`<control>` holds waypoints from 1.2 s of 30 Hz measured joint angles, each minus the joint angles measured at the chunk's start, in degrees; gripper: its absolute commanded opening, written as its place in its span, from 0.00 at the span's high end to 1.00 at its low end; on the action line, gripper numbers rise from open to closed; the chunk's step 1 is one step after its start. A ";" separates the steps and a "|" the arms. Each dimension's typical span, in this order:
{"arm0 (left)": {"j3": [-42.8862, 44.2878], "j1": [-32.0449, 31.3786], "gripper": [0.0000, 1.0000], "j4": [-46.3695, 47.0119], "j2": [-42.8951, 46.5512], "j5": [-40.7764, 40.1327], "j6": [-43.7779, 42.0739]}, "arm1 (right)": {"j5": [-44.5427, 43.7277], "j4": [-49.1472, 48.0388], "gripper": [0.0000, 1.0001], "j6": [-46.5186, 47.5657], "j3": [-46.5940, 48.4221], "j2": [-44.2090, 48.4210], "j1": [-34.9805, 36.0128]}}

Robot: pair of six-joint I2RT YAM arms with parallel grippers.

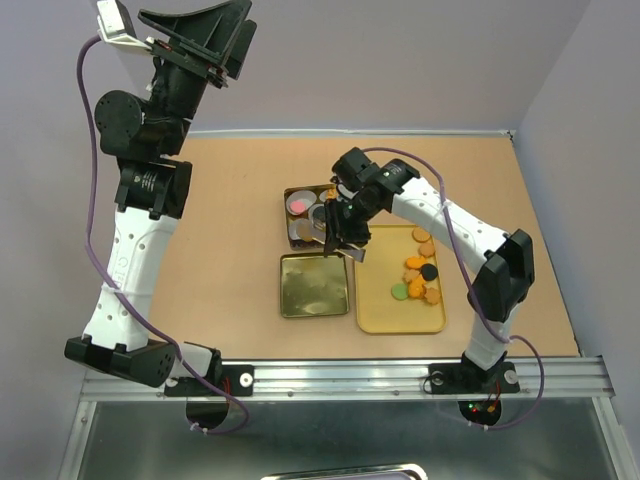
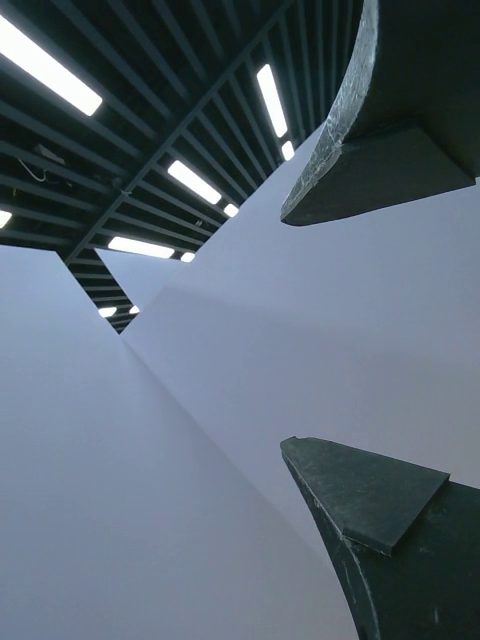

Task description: Pack the cookies

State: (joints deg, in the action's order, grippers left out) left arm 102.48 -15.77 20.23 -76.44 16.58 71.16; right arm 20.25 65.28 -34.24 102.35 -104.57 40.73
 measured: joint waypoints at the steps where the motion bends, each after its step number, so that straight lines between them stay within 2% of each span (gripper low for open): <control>1: 0.00 0.00 0.01 0.13 0.00 -0.15 0.50 | 0.20 -0.72 0.67 0.00 -0.39 -0.22 0.44; 8: 0.00 0.00 0.01 -0.11 0.57 -1.20 1.77 | 0.48 -3.87 0.68 -0.22 -1.97 -0.83 2.01; 19: 0.66 0.02 0.01 -3.82 4.98 -4.02 -0.66 | -1.29 -6.29 0.68 -0.24 -1.95 -3.67 1.95; 36: 0.76 4.66 0.01 -4.61 2.64 -0.98 2.32 | -4.24 -7.21 0.65 -1.36 1.20 -8.87 1.86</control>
State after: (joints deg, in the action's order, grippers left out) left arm 103.24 -11.11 15.62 -73.80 15.59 73.47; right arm 16.01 58.06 -35.59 103.55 -113.45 42.59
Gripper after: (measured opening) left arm 0.986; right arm 0.433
